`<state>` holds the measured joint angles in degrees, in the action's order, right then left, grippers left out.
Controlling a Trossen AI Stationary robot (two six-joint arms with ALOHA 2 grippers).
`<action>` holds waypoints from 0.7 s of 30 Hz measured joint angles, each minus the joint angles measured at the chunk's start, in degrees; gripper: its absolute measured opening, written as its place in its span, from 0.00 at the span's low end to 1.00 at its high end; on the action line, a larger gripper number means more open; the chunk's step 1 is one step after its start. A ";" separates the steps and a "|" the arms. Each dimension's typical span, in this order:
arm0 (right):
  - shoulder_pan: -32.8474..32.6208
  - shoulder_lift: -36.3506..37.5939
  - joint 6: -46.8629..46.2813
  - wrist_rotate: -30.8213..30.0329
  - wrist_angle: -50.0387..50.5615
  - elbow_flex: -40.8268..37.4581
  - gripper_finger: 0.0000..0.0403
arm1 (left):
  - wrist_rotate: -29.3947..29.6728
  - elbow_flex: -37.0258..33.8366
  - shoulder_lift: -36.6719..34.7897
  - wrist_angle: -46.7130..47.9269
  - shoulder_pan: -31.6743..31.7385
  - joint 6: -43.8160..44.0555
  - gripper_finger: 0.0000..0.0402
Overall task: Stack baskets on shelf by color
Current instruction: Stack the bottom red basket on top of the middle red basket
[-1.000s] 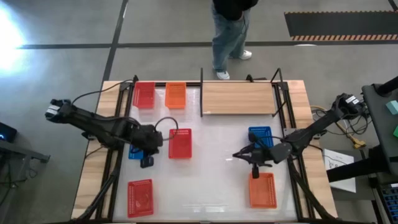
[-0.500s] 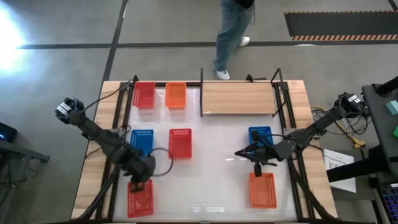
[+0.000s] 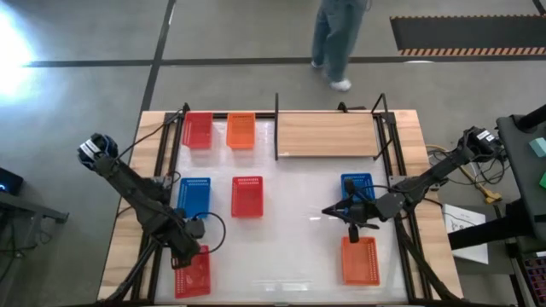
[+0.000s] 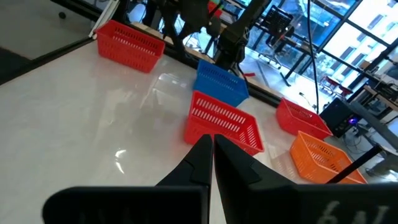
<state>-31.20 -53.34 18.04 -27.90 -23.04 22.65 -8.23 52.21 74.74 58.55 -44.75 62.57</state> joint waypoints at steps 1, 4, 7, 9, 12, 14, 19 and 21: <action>0.00 0.04 0.05 0.00 -0.03 0.00 0.02 | 0.14 -0.79 -0.17 -1.47 0.00 -0.18 0.34; 0.00 0.02 0.61 0.00 0.00 0.00 0.02 | 0.22 -3.75 -0.98 -5.32 0.00 -0.33 0.34; 0.00 -0.02 0.59 -0.09 -0.03 0.00 0.02 | 0.43 -6.36 -1.47 -8.78 0.00 -0.05 0.34; 0.00 -0.02 0.58 -0.13 0.00 0.00 0.02 | 0.62 -7.56 -1.62 -11.45 0.07 0.02 0.33; 0.00 -0.02 0.55 -0.18 -0.01 0.00 0.02 | 1.11 -8.37 -1.34 -13.97 0.08 0.02 0.29; 0.00 -0.02 0.55 -0.18 0.02 0.00 0.02 | 1.11 -8.82 -0.88 -15.47 0.07 0.04 0.24; 0.00 -0.02 0.42 -0.18 0.00 0.00 0.02 | 1.06 -9.28 0.05 -16.41 0.11 -0.15 0.05; 0.00 -0.02 0.42 -0.18 0.00 0.00 0.02 | 0.78 -9.27 0.09 -17.06 0.15 -0.34 0.02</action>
<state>-31.20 -53.36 18.46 -28.08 -23.04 22.65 -7.45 42.94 74.83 41.49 -44.60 62.23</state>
